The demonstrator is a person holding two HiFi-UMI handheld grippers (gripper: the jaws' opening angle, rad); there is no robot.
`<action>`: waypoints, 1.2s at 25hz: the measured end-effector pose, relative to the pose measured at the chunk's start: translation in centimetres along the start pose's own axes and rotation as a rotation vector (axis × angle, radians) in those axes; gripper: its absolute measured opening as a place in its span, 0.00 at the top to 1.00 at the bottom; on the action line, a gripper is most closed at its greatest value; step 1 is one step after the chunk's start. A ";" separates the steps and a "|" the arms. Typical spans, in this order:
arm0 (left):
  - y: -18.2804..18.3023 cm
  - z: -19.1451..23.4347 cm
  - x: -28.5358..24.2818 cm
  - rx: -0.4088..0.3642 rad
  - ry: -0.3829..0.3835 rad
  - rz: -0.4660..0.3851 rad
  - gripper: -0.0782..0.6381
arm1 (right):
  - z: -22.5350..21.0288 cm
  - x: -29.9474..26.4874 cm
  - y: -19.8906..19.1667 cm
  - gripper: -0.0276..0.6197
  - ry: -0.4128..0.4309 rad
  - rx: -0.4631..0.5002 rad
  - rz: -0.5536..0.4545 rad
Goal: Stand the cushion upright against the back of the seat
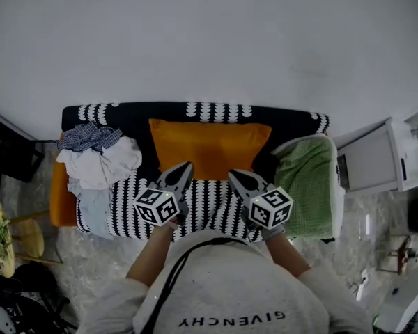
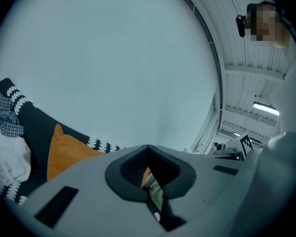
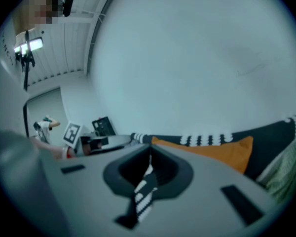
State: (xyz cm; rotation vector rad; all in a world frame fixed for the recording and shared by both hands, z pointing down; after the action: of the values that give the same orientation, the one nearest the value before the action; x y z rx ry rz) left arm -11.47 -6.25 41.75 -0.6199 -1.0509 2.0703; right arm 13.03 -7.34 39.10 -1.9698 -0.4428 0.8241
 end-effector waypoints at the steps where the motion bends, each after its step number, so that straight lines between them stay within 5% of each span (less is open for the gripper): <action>1: -0.1 -0.3 0.0 -0.005 -0.003 0.002 0.86 | 0.2 0.0 0.0 0.93 0.003 0.003 0.000; 13: 0.2 -1.5 -0.7 -0.047 -0.035 0.006 0.86 | 0.3 0.4 0.6 0.93 -0.006 0.005 -0.017; 30: -1.2 -0.6 0.3 -0.003 -0.021 0.022 0.86 | 1.7 -1.0 -0.9 0.93 0.021 -0.005 0.036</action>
State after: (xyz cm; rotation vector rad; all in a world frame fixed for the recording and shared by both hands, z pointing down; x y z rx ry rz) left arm -10.82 -5.21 42.38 -0.6149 -1.0634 2.0985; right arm 11.20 -6.46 39.63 -1.9949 -0.3981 0.8245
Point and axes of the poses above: the fingertips, and each gripper's own axes: x backward along the fingers, z to its left, y out of its top, the point moved 10 cm from there along x, backward along the fingers, and after that the axes turned 5 degrees about -y, right-handed, at the moved point
